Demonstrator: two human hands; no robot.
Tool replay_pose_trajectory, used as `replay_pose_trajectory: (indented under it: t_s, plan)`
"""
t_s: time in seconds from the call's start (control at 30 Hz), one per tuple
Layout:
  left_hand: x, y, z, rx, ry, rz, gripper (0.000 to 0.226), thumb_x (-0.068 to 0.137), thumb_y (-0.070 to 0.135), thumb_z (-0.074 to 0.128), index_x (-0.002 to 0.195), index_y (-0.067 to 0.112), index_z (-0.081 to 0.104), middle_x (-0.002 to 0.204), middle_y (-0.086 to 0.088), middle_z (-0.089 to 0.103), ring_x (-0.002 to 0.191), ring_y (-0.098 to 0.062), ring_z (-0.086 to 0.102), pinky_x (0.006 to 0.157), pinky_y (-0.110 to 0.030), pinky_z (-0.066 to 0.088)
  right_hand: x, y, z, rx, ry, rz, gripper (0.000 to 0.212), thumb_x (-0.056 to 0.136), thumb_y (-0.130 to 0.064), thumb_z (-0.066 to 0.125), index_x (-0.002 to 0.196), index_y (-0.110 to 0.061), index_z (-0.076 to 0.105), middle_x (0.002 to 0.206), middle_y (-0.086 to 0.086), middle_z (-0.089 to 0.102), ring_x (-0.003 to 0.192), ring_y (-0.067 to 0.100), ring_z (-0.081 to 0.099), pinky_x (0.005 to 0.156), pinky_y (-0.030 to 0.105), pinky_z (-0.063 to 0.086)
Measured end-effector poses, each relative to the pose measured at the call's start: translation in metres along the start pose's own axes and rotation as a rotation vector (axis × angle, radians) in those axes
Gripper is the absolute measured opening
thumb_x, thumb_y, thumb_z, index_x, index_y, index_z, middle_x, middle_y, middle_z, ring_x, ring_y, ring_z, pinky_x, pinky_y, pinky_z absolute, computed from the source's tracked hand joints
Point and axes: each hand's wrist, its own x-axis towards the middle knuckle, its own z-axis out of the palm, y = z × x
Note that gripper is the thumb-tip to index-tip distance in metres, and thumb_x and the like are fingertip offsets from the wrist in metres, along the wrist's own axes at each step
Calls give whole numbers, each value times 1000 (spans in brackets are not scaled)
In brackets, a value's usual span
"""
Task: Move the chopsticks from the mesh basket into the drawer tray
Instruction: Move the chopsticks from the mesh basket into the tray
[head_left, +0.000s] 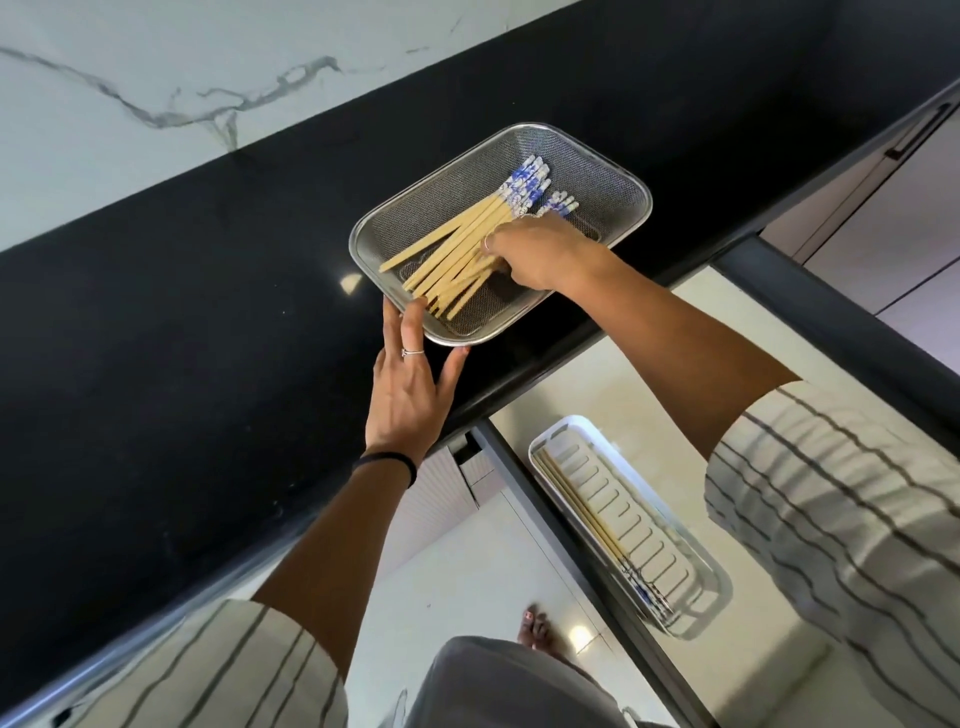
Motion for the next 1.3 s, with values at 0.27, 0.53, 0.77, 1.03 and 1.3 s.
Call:
replay_pose_trajectory:
  t_s: [0.27,0.53,0.77,1.03,1.3]
  plan:
    - [0,2,-1,17,-1,0,60,98,44,50,145,22,20,160,-21,13,140,-38,35,108,-56,39,-30,5,-40,-26,412,-60,46,78,13,42,117,-11,51,103,12,67,91,37,64,73,41,46]
    - [-1,3,-2,31,0,-8,63,98,44,50,148,17,22,159,-21,13,134,-42,43,104,-55,44,-113,11,-61,315,597,70,24,94,-11,43,116,-14,52,97,7,68,86,38,63,68,38,49]
    - [-1,3,-2,42,-6,-6,65,98,46,48,149,16,21,159,-22,13,131,-42,45,105,-56,43,-188,15,3,848,745,174,21,98,-3,41,109,1,59,100,-3,64,91,-13,56,85,6,39]
    - [-2,5,-3,31,-7,-12,66,97,47,48,148,14,23,158,-23,15,132,-42,45,104,-56,44,-229,10,116,956,144,375,10,96,-15,47,99,-16,57,92,8,69,84,21,67,72,10,48]
    - [-2,5,-3,37,-11,-30,65,97,46,47,149,18,20,160,-19,12,135,-40,41,106,-56,41,-224,6,161,907,-193,512,14,94,-10,48,103,-9,58,93,9,72,83,20,69,65,15,47]
